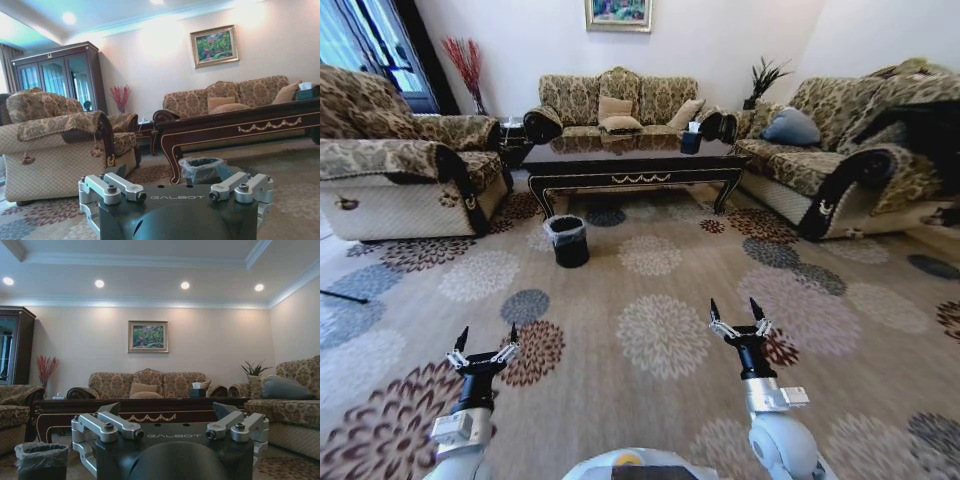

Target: Move to the front of the table and pick up the trash from the floor, then place it into the trash bin.

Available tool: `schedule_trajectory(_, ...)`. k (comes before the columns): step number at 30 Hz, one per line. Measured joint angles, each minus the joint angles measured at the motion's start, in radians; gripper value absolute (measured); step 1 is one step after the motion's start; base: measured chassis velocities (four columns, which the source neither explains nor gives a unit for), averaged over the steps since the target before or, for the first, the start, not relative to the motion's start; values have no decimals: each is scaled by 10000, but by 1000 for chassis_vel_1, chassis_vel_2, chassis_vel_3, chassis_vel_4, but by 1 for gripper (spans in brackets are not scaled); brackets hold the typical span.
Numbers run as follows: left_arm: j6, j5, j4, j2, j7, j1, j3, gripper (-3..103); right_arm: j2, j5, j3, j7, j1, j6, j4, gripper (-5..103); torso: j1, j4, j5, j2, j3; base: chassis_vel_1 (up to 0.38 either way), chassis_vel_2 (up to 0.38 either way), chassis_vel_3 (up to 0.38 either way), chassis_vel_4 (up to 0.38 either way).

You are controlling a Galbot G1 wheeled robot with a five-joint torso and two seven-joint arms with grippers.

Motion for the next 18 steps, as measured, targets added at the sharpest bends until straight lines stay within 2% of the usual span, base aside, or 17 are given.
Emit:
schedule_trajectory(5,0,0,-2,-1,2,2,3,100,-1,0,1,1,-4,0,0,100,-5,-2,13,2,-5,143,-328,-162,336)
schedule_trajectory(8,0,-1,-2,-2,2,2,3,100,0,1,2,2,-4,0,-1,100,-4,-3,4,1,-2,15,-95,-81,117)
schedule_trajectory(12,0,0,-1,0,2,-2,0,100,0,0,0,0,6,0,0,100,6,3,2,-4,6,1,84,27,-61)
schedule_trajectory(18,0,0,-1,0,1,-2,0,100,-1,0,0,0,6,0,0,100,4,0,6,-3,3,-11,40,21,-55)
